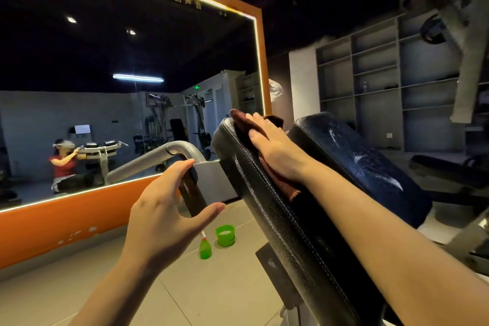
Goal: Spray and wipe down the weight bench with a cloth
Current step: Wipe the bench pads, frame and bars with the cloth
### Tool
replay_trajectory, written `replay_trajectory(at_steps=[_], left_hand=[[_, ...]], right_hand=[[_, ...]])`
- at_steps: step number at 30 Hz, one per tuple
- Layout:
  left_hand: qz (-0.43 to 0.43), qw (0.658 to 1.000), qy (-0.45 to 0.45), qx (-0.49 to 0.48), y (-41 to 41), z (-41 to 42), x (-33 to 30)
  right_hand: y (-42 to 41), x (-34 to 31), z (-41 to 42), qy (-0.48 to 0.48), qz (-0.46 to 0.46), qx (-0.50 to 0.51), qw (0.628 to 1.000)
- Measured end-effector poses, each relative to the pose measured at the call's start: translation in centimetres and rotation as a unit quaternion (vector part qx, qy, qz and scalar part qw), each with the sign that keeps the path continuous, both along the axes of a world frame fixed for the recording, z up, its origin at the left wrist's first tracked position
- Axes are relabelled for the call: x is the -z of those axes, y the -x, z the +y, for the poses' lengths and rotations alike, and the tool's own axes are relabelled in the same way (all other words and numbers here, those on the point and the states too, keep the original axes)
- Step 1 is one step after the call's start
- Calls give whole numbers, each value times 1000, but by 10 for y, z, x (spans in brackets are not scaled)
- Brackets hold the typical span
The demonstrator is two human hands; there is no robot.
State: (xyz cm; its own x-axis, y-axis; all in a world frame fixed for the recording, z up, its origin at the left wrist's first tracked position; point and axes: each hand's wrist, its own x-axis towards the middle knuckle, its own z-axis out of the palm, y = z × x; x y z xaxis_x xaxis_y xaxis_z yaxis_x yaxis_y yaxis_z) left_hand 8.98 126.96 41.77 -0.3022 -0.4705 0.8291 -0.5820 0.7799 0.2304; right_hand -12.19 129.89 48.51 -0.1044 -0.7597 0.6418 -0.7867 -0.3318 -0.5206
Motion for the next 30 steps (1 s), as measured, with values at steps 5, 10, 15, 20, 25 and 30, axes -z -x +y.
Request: replay_trajectory(at_steps=[5, 10, 15, 20, 25, 30], left_hand=[[17, 1000, 1, 15, 0, 3, 1], [24, 1000, 7, 17, 4, -1, 0], [26, 1000, 6, 8, 6, -1, 0], [15, 1000, 7, 9, 5, 2, 0], [26, 999, 14, 20, 4, -3, 5], [50, 998, 10, 30, 5, -8, 9]], right_hand=[[10, 71, 66, 2, 22, -50, 999], [33, 106, 96, -19, -49, 0, 999], [36, 49, 33, -2, -72, 68, 995], [0, -11, -14, 10, -7, 7, 1000], [-4, 40, 32, 45, 101, -40, 993], [30, 116, 102, -4, 21, -37, 999]])
